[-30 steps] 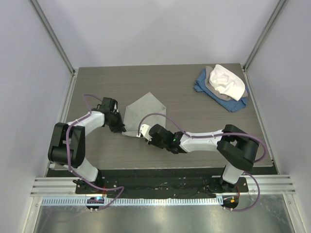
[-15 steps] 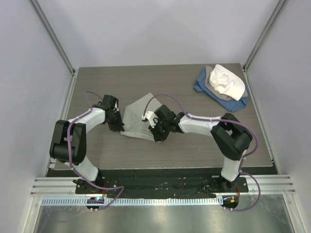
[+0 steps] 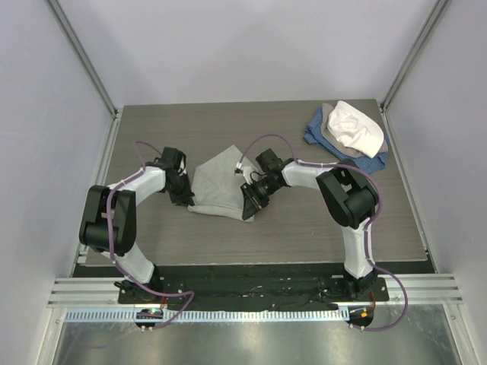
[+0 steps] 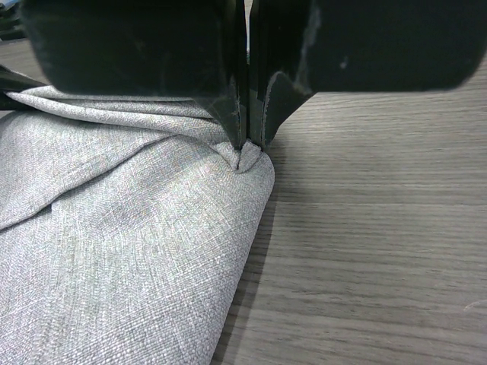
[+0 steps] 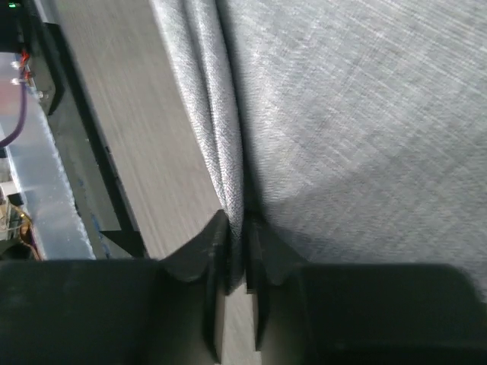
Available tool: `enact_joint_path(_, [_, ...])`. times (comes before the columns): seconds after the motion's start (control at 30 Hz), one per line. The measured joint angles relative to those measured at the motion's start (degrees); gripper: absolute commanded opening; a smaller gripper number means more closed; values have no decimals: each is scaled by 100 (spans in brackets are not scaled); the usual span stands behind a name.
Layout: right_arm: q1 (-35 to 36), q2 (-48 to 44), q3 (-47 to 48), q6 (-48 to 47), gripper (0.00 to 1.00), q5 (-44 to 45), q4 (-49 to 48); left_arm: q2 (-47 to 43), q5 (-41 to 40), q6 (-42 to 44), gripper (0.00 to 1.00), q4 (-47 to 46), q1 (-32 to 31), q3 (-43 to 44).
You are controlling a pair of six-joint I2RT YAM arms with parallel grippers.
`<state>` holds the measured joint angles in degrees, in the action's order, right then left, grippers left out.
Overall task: Fold the napkin, place the utensils inside, and roll it up
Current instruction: Roll the napkin with the utensil
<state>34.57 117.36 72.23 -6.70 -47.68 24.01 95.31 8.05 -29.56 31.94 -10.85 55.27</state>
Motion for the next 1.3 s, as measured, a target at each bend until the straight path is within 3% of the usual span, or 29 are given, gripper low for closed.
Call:
enact_joint_path(0.17, [37, -267, 0, 114, 55, 289, 214, 22, 33, 7, 0, 7, 0, 11])
enact_joint_path(0.37, [199, -1333, -13, 330, 64, 2013, 275, 103, 125, 26, 0, 81, 7, 96])
enact_joint_path(0.47, [614, -2100, -190, 249, 64, 3305, -271, 179, 221, 31, 0, 129, 17, 162])
enact_joint_path(0.57, [1484, -2479, -352, -79, 64, 4428, -890, 247, 289, 46, 0, 168, 26, 232])
enact_joint_path(0.67, [2367, -2293, -457, -511, 61, 5241, -1569, 271, 306, 85, 0, 195, 26, 260])
enact_joint_path(0.77, [2817, -1821, -577, -931, 60, 5810, -2105, 286, 317, 136, 0, 208, 28, 275])
enact_joint_path(0.97, [3091, -935, -789, -1569, 59, 6478, -2732, 332, 354, 164, 0, 264, 37, 330])
enact_joint_path(1.3, [3134, -763, -920, -1996, 59, 6647, -3375, 374, 369, 197, 0, 313, 39, 378])
